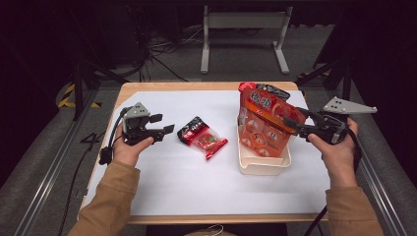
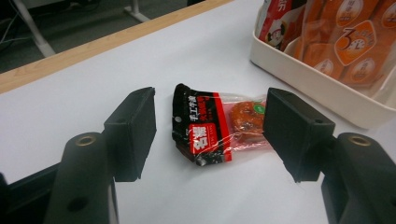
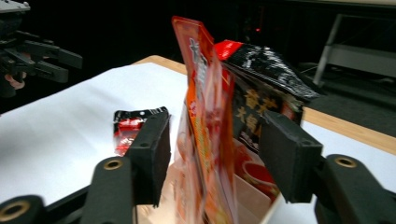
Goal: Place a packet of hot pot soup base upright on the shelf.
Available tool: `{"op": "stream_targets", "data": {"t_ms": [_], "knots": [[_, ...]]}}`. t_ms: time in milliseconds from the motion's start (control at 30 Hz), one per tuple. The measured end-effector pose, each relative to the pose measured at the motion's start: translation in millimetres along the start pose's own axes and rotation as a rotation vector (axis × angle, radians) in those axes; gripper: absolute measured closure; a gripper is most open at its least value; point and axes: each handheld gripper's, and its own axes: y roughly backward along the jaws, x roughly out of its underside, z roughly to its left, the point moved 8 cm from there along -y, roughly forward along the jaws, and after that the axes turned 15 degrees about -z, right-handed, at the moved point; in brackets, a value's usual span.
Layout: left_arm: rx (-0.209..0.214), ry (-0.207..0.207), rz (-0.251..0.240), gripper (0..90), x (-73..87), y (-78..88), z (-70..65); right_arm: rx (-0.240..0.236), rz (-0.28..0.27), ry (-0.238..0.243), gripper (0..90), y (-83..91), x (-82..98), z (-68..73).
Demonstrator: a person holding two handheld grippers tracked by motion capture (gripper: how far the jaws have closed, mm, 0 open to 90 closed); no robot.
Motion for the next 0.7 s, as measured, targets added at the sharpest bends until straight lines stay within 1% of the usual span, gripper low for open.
{"op": "stream_targets", "data": {"t_ms": [100,167,200,233,267,433,533,567,600,633,667,700], "knots": [[-0.003,0.007,-0.004,34.1,1.2,-1.7,2.1,0.015,0.000,0.000,39.5,10.5,3.6,-1.5],[-0.005,0.002,-0.001,32.9,1.7,-2.1,3.3,0.029,-0.002,-0.002,37.6,16.9,7.7,-4.0],[-0.011,0.010,0.003,32.9,3.1,-3.1,4.0,0.029,-0.002,-0.002,37.6,16.9,7.7,-4.0],[-0.011,0.019,0.016,31.2,5.6,-4.8,5.2,0.040,-0.020,-0.014,36.1,25.7,11.4,-6.8],[-0.011,0.019,0.016,30.4,5.6,-4.8,5.2,0.040,-0.020,-0.014,36.1,25.7,11.4,-6.8],[-0.010,0.025,0.045,28.9,10.7,-9.1,8.8,0.074,-0.033,-0.020,32.8,42.4,20.5,-14.1],[-0.014,0.032,0.044,28.1,11.6,-10.5,10.9,0.083,-0.054,-0.043,32.3,48.9,26.9,-18.5],[-0.016,0.039,0.043,27.9,11.9,-10.8,11.3,0.093,-0.026,-0.040,31.0,48.9,33.1,-21.9],[-0.016,0.039,0.043,27.9,11.9,-10.8,11.3,0.093,-0.026,-0.040,31.0,48.9,33.1,-21.9],[-0.019,0.040,0.040,27.7,12.0,-11.5,11.6,0.102,-0.015,-0.036,30.8,48.6,38.1,-23.6],[-0.013,0.026,0.042,28.1,12.3,-12.1,11.6,0.104,-0.008,-0.036,30.7,48.4,40.7,-24.3],[-0.013,0.026,0.042,28.7,12.3,-12.1,11.6,0.104,-0.008,-0.036,30.7,48.4,40.7,-24.3]]}}
